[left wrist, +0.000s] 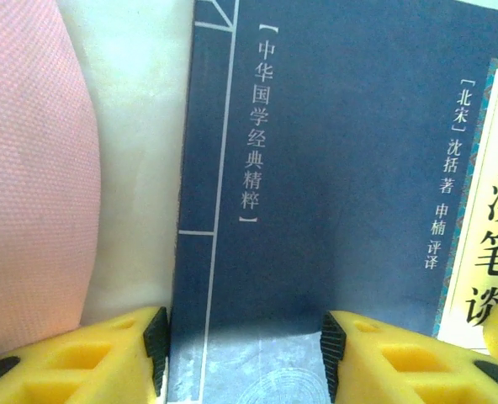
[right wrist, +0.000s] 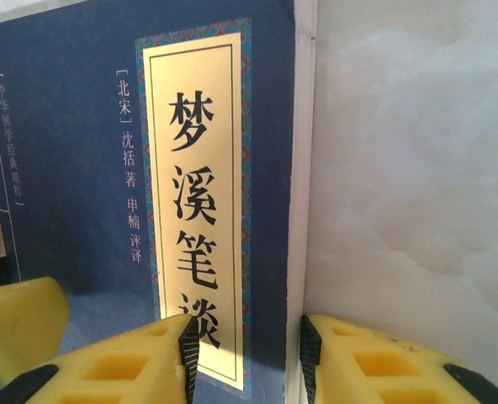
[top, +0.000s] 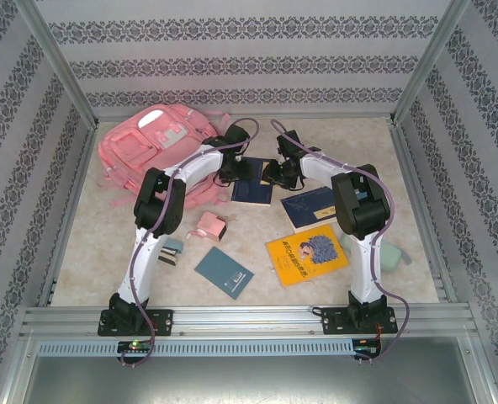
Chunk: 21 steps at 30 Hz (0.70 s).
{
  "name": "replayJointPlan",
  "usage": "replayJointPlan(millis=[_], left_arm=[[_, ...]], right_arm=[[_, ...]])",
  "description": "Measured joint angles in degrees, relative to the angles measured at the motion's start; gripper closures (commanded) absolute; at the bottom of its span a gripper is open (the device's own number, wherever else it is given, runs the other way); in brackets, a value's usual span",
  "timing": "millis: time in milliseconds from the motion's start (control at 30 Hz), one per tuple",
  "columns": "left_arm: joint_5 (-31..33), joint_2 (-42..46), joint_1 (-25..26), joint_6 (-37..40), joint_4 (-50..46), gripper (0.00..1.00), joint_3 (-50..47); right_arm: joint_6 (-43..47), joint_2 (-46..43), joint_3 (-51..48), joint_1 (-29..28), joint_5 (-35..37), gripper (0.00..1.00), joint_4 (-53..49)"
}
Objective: Pack the student bag
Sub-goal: Pick up the book from the top-center of the table.
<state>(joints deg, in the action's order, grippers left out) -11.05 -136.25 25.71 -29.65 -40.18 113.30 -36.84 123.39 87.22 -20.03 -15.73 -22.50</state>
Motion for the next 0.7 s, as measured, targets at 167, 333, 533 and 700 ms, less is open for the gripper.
replayJointPlan(millis=[167, 333, 533, 700], left_arm=[[-4.61, 0.9, -1.05, 0.02, 1.79, 0.49, -1.79], [-13.79, 3.13, -3.15, -2.36, 8.2, 0.5, -7.23], [-22.18, 6.4, -5.07, -8.74, 18.71, 0.51, -14.91], [-28.68, 9.31, -6.32, -14.38, 28.0, 0.52, -19.63]], right_arm=[[-0.04, 0.02, 0.0, 0.02, 0.0, 0.63, 0.0], [-0.09, 0.0, -0.07, 0.07, -0.13, 0.63, 0.02], [-0.31, -0.11, -0.39, 0.83, -0.17, 0.63, 0.13], [-0.42, -0.13, -0.52, 0.92, -0.17, 0.63, 0.26]])
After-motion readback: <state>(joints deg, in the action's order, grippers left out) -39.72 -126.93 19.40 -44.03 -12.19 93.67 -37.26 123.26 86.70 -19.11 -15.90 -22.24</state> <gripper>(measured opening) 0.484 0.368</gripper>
